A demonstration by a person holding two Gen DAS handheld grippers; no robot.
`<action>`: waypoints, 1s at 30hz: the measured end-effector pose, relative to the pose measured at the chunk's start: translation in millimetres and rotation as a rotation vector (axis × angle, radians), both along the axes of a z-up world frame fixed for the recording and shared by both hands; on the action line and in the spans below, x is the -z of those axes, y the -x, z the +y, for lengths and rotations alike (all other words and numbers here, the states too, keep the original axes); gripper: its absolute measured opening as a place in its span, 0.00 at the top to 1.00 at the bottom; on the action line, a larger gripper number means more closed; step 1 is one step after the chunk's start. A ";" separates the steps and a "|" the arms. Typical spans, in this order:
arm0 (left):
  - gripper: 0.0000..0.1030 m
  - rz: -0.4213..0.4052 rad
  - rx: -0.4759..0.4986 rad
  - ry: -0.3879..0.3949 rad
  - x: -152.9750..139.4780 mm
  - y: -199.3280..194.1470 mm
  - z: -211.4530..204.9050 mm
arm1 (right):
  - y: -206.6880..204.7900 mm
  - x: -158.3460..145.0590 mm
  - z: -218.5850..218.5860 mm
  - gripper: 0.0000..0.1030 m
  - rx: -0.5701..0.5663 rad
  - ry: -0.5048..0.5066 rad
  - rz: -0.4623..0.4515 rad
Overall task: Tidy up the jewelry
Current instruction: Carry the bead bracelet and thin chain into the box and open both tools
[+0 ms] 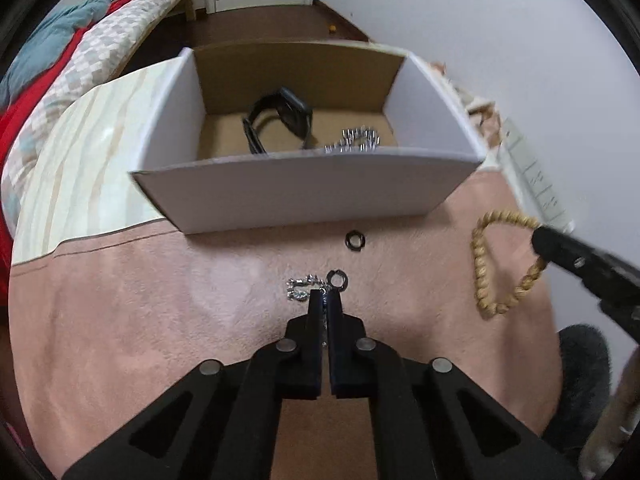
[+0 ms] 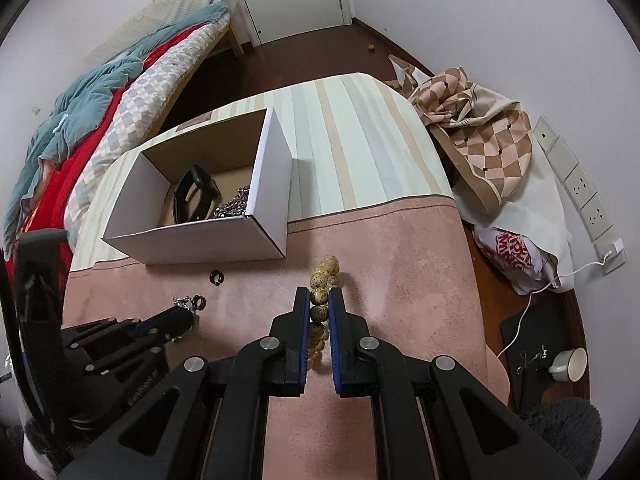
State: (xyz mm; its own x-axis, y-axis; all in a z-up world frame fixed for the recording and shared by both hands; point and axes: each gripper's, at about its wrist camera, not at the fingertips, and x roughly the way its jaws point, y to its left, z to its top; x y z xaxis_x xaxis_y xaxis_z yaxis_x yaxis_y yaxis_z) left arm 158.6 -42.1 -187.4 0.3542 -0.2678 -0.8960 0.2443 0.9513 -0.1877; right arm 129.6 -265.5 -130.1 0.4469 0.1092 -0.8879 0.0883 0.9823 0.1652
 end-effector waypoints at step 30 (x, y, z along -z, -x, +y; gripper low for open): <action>1.00 -0.082 -0.031 0.108 -114.8 -85.9 41.1 | -111.0 -110.5 45.2 0.91 -0.216 -0.186 -0.133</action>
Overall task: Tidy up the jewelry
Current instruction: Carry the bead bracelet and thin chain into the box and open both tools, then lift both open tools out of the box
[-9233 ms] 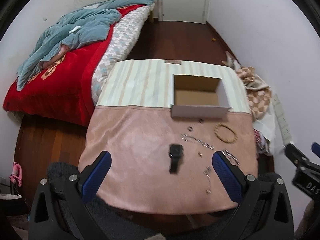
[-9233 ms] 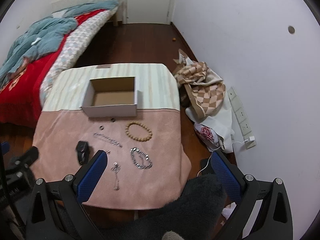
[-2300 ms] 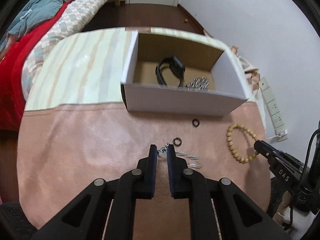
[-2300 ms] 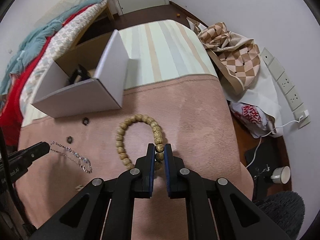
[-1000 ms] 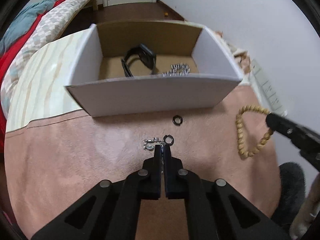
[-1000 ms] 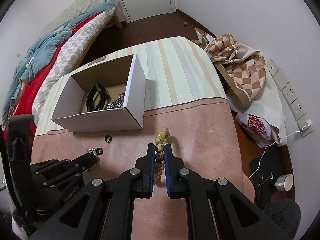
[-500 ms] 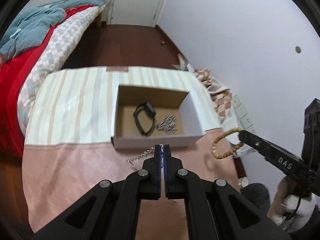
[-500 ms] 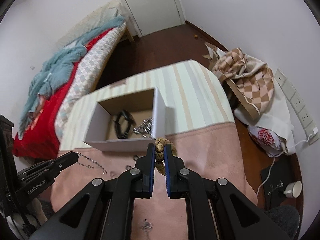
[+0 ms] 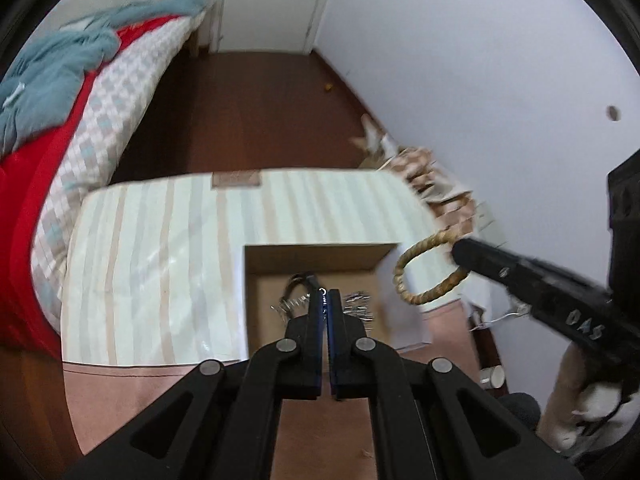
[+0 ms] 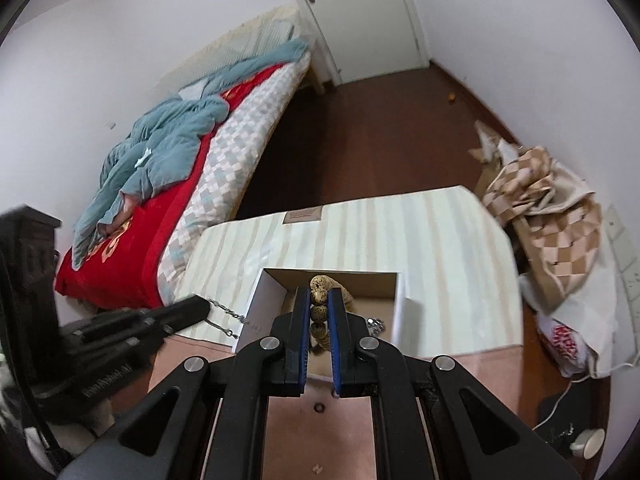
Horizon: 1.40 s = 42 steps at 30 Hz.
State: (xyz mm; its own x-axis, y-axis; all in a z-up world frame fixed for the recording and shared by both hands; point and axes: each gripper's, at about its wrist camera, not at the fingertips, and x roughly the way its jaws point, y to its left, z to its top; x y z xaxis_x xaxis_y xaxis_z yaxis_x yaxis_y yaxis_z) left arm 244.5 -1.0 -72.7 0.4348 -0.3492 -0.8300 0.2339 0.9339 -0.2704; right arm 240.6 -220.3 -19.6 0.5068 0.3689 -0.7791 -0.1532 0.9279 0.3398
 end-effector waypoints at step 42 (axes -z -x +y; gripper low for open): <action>0.00 -0.005 -0.228 -0.329 46.0 23.4 13.3 | 8.3 97.3 7.6 0.02 0.121 0.398 0.197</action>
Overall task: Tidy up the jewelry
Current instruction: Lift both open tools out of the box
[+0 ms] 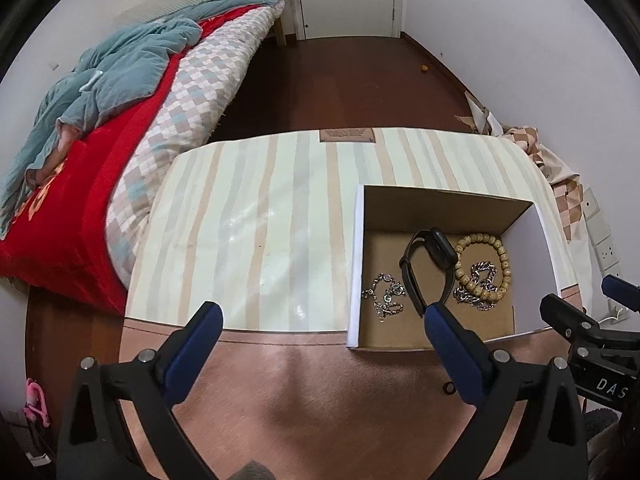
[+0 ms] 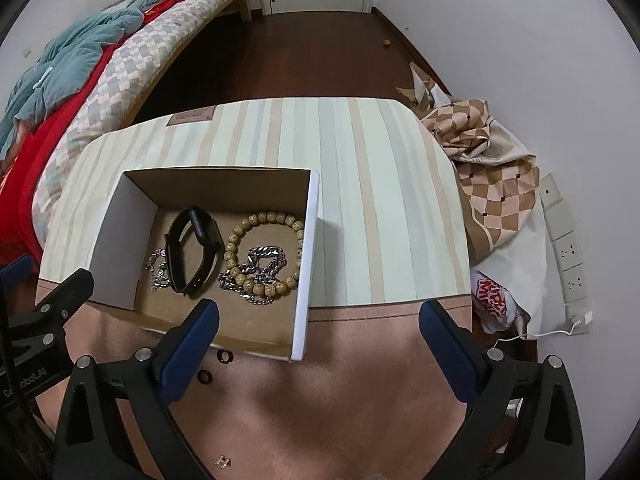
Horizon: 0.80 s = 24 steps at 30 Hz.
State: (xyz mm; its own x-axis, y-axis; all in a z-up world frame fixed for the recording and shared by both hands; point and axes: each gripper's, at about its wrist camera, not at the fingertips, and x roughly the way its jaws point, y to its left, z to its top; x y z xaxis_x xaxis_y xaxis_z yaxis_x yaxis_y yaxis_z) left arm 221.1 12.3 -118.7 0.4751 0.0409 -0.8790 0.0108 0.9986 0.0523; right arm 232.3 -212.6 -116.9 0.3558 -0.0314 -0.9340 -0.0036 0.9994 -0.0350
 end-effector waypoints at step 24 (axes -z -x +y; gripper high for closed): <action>0.00 -0.162 -0.013 0.007 -84.0 86.3 5.1 | 83.4 -104.5 3.9 0.02 0.016 -0.015 -0.197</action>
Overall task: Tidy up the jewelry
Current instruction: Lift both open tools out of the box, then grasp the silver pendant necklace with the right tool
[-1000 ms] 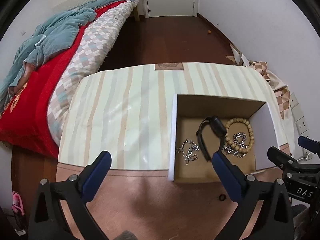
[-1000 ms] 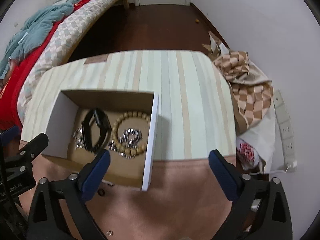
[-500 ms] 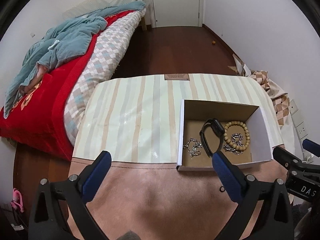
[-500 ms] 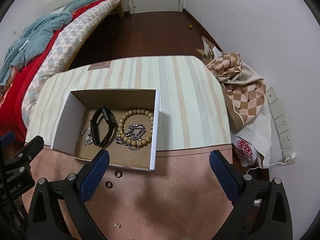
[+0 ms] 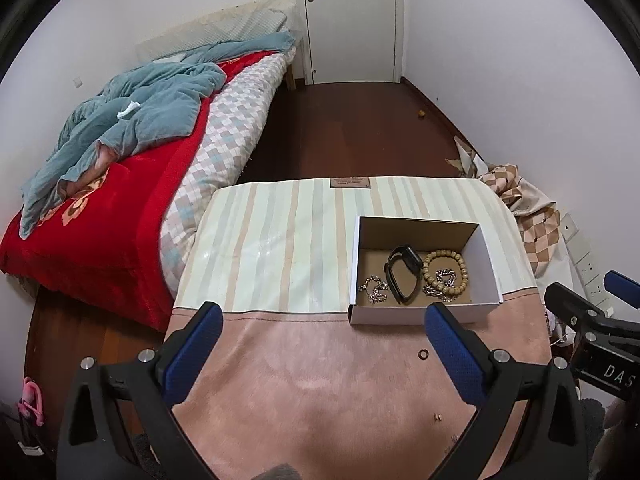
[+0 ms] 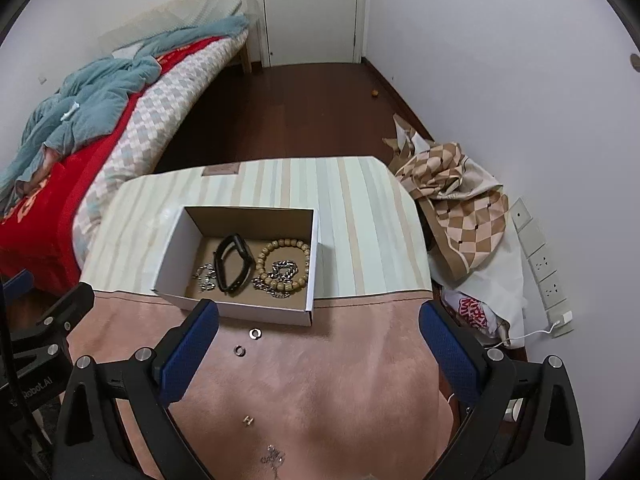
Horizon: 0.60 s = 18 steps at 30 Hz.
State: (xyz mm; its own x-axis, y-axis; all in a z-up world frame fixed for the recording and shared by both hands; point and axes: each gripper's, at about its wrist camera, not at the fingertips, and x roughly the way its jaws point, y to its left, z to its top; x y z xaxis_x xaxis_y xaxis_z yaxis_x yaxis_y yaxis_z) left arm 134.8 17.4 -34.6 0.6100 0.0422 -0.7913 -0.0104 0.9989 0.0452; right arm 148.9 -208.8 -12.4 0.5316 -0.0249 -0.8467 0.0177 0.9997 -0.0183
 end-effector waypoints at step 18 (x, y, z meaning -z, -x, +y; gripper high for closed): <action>0.00 0.315 -0.022 -0.113 132.0 67.3 0.7 | 101.4 131.6 -3.7 0.12 -0.041 -0.120 0.350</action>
